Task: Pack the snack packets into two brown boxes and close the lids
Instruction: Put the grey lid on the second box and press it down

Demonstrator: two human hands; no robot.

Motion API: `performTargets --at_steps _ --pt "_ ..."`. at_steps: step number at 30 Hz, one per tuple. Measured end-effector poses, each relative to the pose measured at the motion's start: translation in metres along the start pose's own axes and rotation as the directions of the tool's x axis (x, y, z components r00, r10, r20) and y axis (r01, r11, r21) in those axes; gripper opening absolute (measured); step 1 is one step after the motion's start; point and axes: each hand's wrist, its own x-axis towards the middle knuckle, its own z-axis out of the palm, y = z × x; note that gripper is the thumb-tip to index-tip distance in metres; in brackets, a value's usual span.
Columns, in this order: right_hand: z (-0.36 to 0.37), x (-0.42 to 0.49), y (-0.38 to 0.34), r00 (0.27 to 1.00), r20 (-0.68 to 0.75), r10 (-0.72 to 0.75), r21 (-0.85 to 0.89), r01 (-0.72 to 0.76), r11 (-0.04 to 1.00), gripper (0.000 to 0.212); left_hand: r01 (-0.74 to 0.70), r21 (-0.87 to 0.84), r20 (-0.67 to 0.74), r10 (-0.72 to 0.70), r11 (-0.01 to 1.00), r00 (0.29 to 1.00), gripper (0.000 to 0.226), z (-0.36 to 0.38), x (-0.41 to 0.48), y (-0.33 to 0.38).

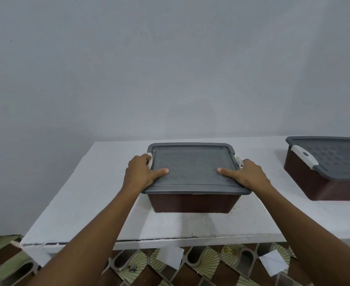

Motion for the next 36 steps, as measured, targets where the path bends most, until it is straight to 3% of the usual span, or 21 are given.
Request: performTargets --at_steps 6,13,16,20,22,25,29,32,36 --pt "0.001 -0.002 0.000 0.998 -0.044 -0.052 0.068 0.055 0.996 0.085 0.029 -0.134 0.018 -0.027 0.991 0.999 0.084 0.003 -0.003 -0.004" --pt "-0.004 -0.008 0.001 0.974 -0.116 -0.193 0.125 0.207 0.970 0.087 0.031 -0.055 0.001 -0.031 0.998 1.000 0.087 0.005 -0.002 -0.006" --pt "-0.001 -0.007 -0.001 0.955 -0.087 -0.282 0.043 0.287 0.957 0.067 0.029 -0.007 -0.003 -0.029 1.000 1.000 0.085 0.006 -0.001 -0.006" --pt "-0.001 -0.005 -0.001 0.939 -0.123 -0.320 0.158 0.337 0.928 0.038 -0.009 0.104 0.043 0.005 0.995 0.999 0.080 0.003 0.008 -0.005" --pt "-0.004 0.003 -0.001 0.970 -0.142 -0.196 0.359 0.235 0.903 0.029 -0.048 0.131 0.077 0.038 0.990 0.996 0.073 0.000 0.019 -0.002" --pt "-0.012 0.021 -0.005 1.000 0.004 -0.014 0.623 0.009 0.782 0.031 -0.098 0.085 0.088 0.091 0.992 0.992 0.061 -0.001 0.038 0.006" --pt "-0.021 0.040 -0.015 0.984 0.174 0.035 0.600 -0.134 0.789 0.024 -0.011 -0.165 0.115 0.030 0.986 0.993 0.034 0.000 0.056 0.018" --pt "-0.018 0.051 -0.022 0.968 0.219 0.119 0.581 -0.227 0.782 0.024 0.137 -0.395 0.097 -0.107 0.909 0.990 0.020 0.002 0.074 0.010" --pt "-0.009 0.064 -0.021 0.946 0.253 0.202 0.638 -0.320 0.701 0.022 0.259 -0.515 0.127 -0.226 0.817 0.966 0.013 0.008 0.086 -0.002"
